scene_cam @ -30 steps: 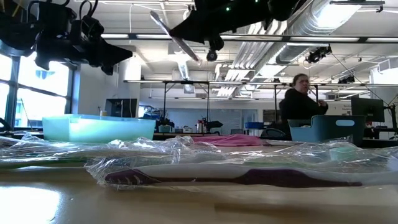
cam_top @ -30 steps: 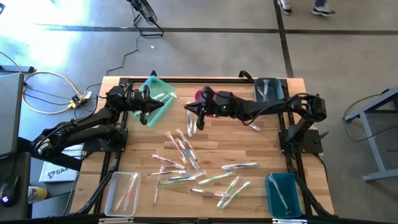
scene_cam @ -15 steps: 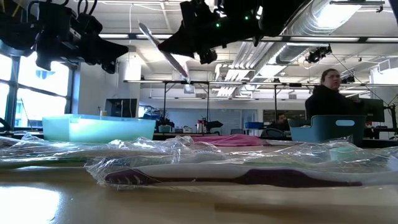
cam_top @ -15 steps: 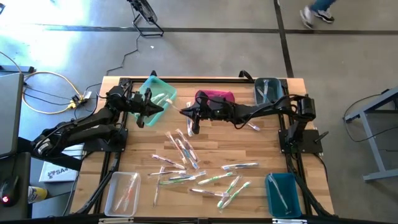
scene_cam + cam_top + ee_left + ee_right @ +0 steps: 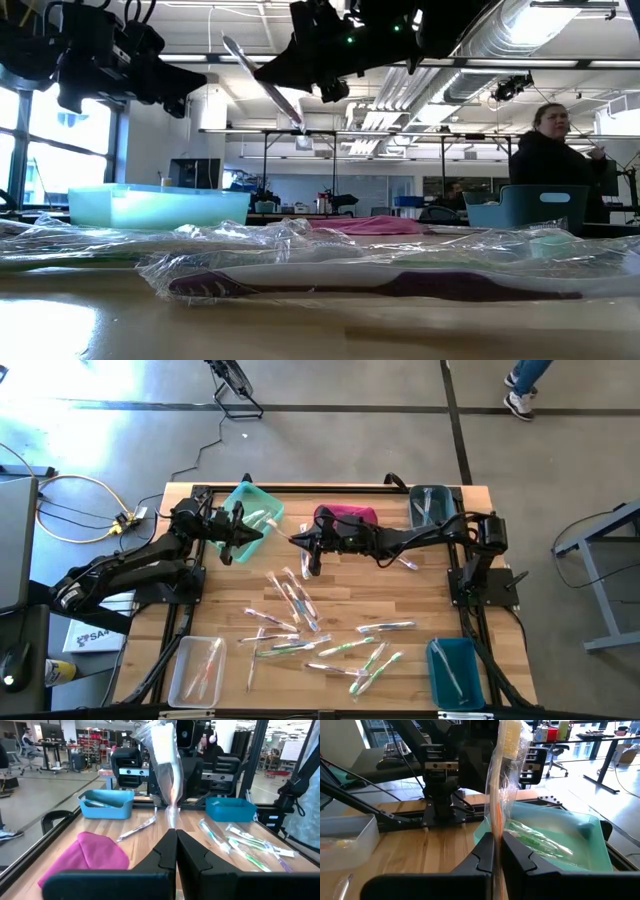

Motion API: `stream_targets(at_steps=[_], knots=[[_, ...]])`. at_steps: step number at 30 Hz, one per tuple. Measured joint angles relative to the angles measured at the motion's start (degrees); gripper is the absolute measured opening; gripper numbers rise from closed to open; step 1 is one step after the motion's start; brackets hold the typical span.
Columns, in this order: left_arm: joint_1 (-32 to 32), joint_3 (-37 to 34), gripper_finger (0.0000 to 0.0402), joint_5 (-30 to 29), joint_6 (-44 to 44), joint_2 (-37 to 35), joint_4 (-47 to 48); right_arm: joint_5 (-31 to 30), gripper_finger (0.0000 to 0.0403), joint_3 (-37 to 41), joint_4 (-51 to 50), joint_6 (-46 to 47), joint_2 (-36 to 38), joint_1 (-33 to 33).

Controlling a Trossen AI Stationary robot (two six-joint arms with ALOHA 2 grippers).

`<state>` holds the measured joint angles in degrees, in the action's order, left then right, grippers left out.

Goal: Pick & Place Toothbrushes
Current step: Put the orange toothbrush to the transparent bin

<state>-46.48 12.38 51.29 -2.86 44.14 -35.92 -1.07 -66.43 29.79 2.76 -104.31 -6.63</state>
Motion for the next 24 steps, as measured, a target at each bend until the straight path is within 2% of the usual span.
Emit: stream_targets(at_steps=[6,10,20,24], knots=[[0.00,0.00,0.0000,-4.11,0.26,0.00,0.00,-0.15,0.0008,0.00,0.04,-0.02,0.00,0.00],[0.00,0.00,0.0014,-4.35,1.55,0.00,-0.08,-0.26,0.0007,0.00,0.01,-0.04,0.00,0.00],[0.24,0.00,0.0131,-4.12,1.04,0.00,-0.13,-0.28,0.0007,0.00,0.04,-0.04,0.00,0.00],[3.34,0.00,0.0157,-4.07,1.13,0.00,-1.00,-0.28,0.0007,0.00,0.01,-0.04,0.00,0.00]])
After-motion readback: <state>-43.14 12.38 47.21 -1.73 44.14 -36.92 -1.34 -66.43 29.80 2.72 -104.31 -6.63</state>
